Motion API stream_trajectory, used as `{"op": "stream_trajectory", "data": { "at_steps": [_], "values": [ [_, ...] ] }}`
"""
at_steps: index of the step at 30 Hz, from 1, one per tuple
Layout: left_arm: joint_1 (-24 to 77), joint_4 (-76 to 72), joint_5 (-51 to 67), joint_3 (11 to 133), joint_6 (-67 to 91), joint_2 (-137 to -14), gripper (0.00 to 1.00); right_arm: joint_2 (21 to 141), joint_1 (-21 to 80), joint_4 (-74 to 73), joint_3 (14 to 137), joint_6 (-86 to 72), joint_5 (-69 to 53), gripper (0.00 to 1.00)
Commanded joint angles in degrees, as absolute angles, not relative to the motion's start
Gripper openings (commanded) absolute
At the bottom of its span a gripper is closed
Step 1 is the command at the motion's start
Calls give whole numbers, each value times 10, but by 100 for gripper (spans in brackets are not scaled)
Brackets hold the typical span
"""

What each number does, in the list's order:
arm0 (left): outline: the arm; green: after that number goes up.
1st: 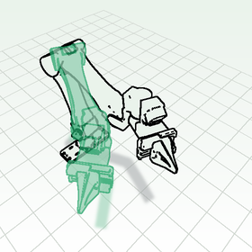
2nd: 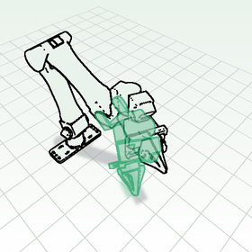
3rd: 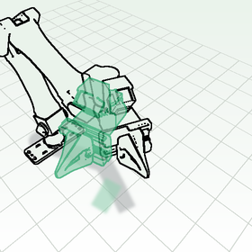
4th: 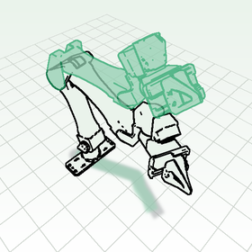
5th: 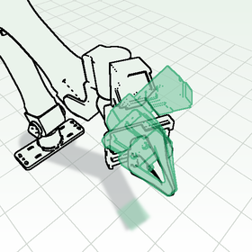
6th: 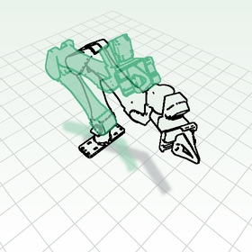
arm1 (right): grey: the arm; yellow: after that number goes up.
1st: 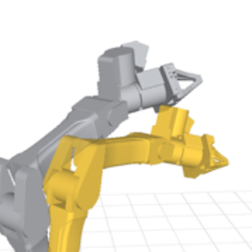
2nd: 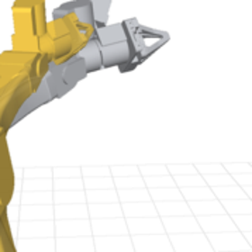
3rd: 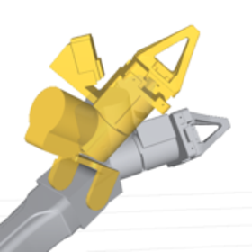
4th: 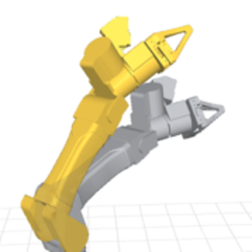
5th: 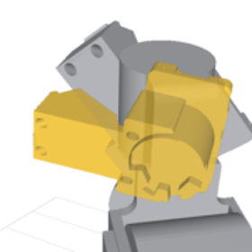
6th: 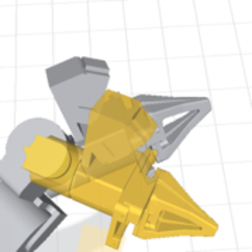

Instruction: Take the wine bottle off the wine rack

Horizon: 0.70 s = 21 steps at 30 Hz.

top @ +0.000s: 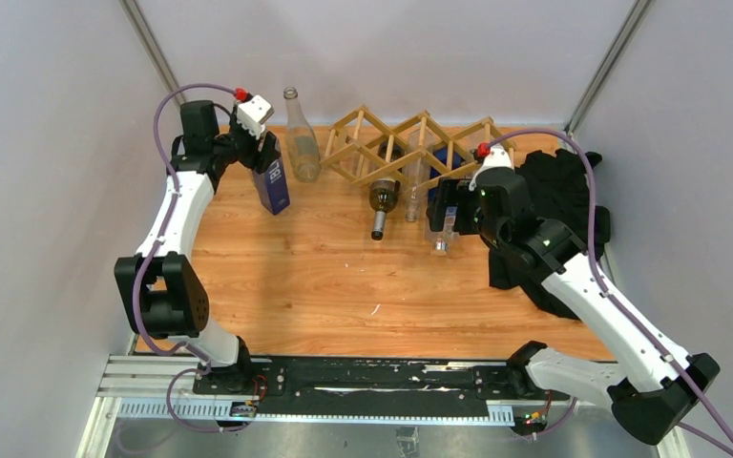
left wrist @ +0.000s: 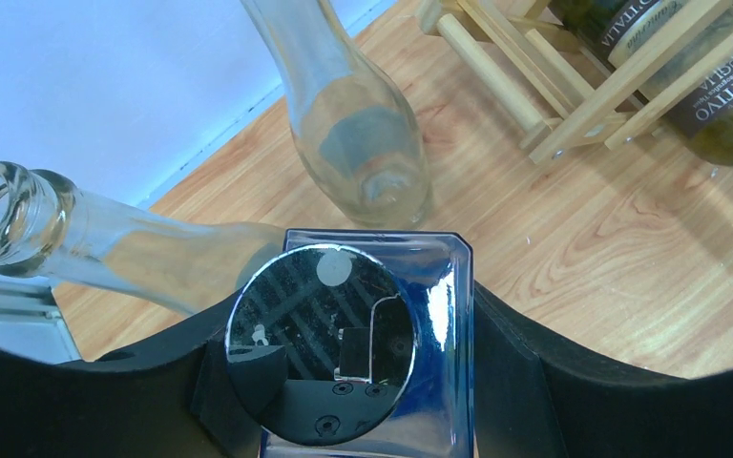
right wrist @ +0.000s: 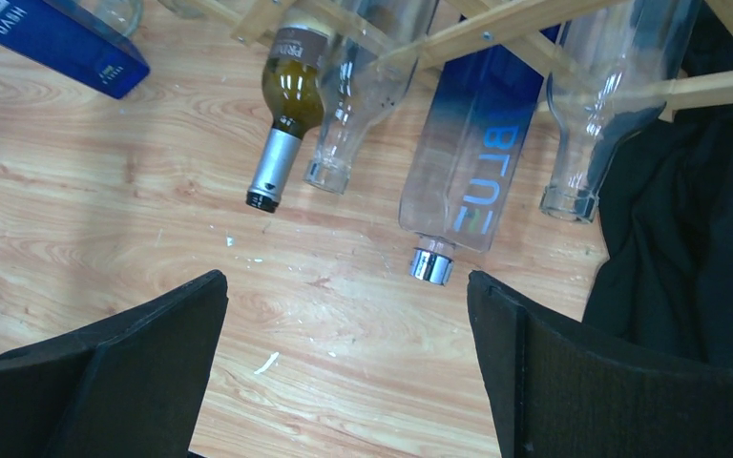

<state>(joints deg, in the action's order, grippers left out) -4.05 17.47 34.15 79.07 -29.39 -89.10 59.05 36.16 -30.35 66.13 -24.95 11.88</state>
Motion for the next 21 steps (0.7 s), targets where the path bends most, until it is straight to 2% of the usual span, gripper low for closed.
{"op": "stream_trajectory", "data": {
  "at_steps": [1,3,8,13,15,21],
  "values": [
    [-45,127,324,816,-289,-896,39,606,349,-343,677,-264,103,99],
    [-45,128,319,812,-289,-893,51,612,349,-345,683,-276,103,99],
    [-45,128,302,802,-294,-880,76,629,349,-347,698,-282,103,100],
    [-45,145,289,798,-317,-867,95,647,346,-348,712,-279,124,100],
    [-45,156,282,797,-327,-865,100,654,346,-348,715,-286,120,100],
    [-44,185,267,796,-340,-853,100,664,346,-322,694,-304,126,100]
  ]
}}
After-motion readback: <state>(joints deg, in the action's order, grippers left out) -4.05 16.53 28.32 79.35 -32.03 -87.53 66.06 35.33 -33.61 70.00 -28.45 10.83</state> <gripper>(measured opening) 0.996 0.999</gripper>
